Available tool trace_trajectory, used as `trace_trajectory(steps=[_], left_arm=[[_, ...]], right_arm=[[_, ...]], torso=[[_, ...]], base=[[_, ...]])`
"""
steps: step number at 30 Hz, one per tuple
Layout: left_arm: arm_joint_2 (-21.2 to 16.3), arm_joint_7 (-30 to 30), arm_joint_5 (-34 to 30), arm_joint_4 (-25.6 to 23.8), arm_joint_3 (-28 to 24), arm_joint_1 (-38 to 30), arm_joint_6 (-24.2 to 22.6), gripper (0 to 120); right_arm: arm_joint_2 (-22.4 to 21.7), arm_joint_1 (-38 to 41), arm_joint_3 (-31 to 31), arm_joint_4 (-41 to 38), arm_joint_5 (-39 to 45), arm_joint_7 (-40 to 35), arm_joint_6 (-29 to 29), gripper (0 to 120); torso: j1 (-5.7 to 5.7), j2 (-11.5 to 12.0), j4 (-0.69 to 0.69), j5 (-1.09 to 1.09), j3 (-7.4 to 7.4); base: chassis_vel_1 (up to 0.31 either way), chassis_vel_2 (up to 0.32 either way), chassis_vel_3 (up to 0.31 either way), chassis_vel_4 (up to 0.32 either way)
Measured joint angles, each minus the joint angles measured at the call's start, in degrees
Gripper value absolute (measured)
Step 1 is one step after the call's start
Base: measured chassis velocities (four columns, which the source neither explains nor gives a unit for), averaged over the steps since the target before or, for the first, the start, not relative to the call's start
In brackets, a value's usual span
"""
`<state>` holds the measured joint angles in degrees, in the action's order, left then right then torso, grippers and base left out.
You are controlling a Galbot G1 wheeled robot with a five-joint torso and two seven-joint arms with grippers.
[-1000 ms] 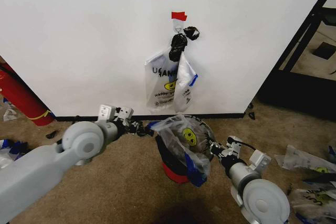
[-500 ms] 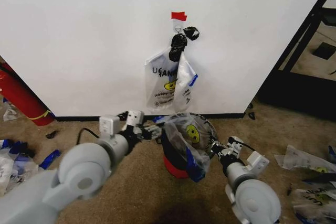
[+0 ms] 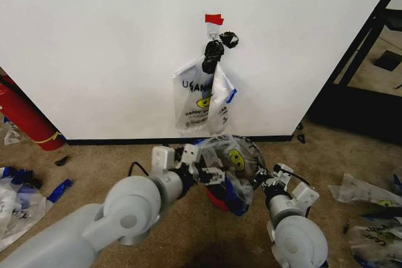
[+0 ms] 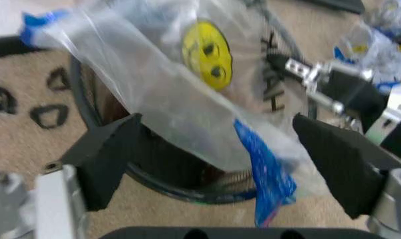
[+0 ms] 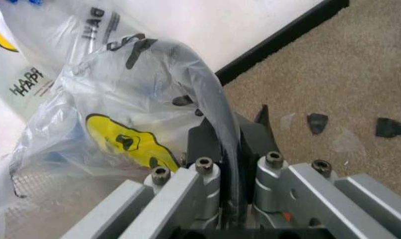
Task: Pick up the garbage bag from the wall and place it over the trash bin.
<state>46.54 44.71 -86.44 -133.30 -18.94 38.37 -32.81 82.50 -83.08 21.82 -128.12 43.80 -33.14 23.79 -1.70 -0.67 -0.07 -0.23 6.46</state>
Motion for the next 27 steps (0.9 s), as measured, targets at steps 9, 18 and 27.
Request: trace_trajectory(steps=[9,18,27], left_arm=[[1.08,-1.38,1.36,1.42,-2.18,0.79,-0.44,60],[1.67,-2.47,3.70,2.59,-3.21,1.06,-0.09,26],[1.63,-2.88,4.21,2.59,-3.28,1.43,0.39,0]], right_arm=[[-0.05,-0.12,0.39,-0.24,0.39,-0.29,0.68,1],[-0.02,-0.13,0.33,-0.29,0.79,-0.53,0.78,1],[0.17,-0.05,0.27,-0.28,1.42,-0.83,0.92,1]], torso=[[0.00,0.00,0.01,0.00,0.00],[0.00,0.00,0.00,0.00,0.00],[0.00,0.00,0.00,-0.01,0.00]], base=[[0.000,0.000,0.000,0.000],[0.000,0.000,0.000,0.000],[0.000,0.000,0.000,0.000]])
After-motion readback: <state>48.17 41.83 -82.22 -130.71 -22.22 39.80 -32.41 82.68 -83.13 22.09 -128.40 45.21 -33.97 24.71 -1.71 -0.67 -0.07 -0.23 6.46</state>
